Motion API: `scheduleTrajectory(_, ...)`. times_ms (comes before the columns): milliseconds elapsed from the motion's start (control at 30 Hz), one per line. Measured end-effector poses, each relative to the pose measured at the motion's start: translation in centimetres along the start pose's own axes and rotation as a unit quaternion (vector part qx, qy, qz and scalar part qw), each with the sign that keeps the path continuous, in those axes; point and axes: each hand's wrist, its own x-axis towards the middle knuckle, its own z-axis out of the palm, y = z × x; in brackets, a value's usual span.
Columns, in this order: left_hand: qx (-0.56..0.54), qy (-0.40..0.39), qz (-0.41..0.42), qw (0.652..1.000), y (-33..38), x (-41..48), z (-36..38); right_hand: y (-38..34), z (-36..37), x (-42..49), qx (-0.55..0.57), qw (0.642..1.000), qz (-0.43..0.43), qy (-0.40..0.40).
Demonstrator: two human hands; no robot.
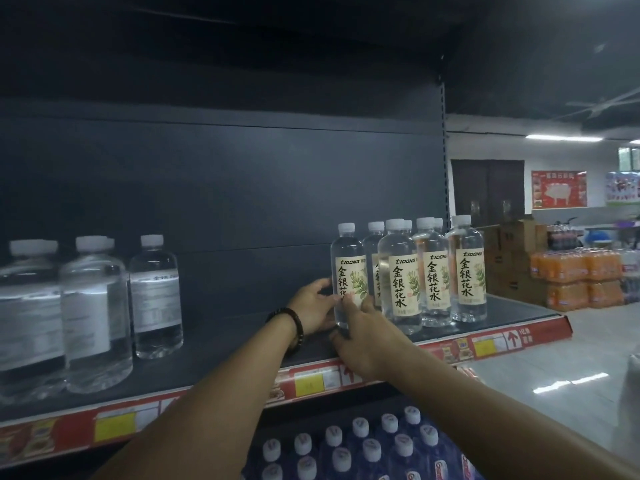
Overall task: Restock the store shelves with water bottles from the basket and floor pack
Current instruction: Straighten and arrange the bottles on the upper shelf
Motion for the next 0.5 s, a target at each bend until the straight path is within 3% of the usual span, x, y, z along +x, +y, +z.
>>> scheduleTrajectory(100, 0.134, 0.041, 0.03, 0.99, 0.3, -1.4, -1.3, -0.7, -0.4, -0.6, 0.01, 0.999, 0.011, 0.033)
scheduleTrajectory(233, 0.324, 0.139, 0.174, 0.919, 0.6, -6.7, -4.5, -3.2, -0.4, -1.3, 0.045, 0.994, -0.004, 0.095)
scheduleTrajectory(367, 0.507, 0.25, 0.311, 0.764, 0.0, -13.3, -9.9, -8.0, 0.8, -1.5, 0.155, 0.983, -0.041, 0.086)
scheduleTrajectory(500, 0.586, 0.353, 0.342, 0.644, -0.9, -18.5, -15.4, -13.7, 2.7, -1.2, 0.264, 0.962, -0.057, 0.052)
